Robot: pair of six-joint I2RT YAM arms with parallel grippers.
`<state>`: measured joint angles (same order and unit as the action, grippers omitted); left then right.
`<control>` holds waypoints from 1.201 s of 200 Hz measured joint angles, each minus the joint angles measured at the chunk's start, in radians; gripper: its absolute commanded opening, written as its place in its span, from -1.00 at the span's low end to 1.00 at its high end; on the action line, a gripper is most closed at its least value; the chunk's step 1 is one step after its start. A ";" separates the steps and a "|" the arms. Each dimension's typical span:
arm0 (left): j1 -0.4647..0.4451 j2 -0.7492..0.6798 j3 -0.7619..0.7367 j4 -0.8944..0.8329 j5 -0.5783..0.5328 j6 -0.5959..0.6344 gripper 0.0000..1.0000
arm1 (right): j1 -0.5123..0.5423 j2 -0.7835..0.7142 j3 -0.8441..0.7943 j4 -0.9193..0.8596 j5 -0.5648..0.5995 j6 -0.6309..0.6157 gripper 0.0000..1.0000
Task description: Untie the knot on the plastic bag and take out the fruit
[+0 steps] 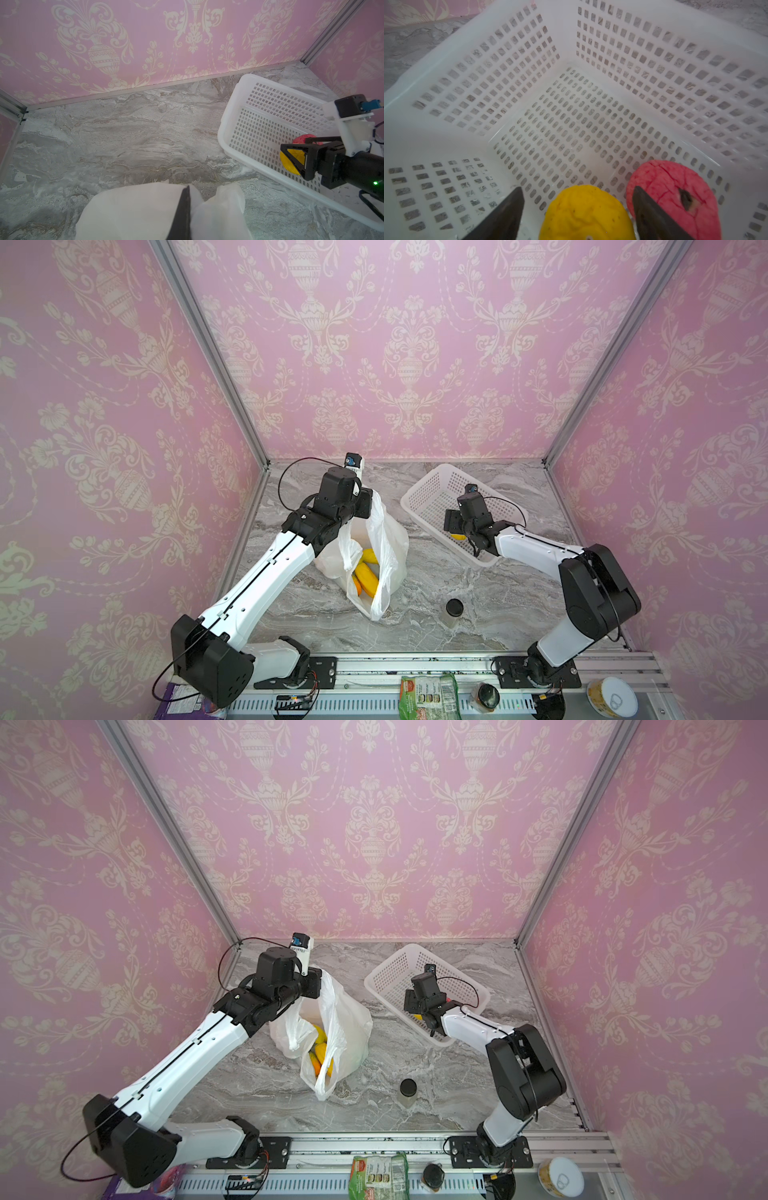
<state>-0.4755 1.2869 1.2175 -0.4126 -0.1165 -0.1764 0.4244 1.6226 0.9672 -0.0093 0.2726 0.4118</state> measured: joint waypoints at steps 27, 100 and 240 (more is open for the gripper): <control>0.000 -0.014 -0.067 0.009 -0.006 0.010 -1.00 | 0.057 -0.131 -0.021 -0.019 0.032 -0.022 1.00; 0.001 -0.026 -0.148 0.025 -0.029 0.010 -1.00 | 0.498 -0.464 -0.017 0.012 -0.013 -0.079 1.00; 0.001 -0.201 -0.245 0.015 -0.038 -0.048 -0.22 | 0.571 -0.008 0.201 0.058 -0.224 0.004 0.37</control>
<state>-0.4744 1.0863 0.9730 -0.3973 -0.1547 -0.2241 0.9955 1.6146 1.1679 0.0483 0.0490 0.4160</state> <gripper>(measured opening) 0.278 0.664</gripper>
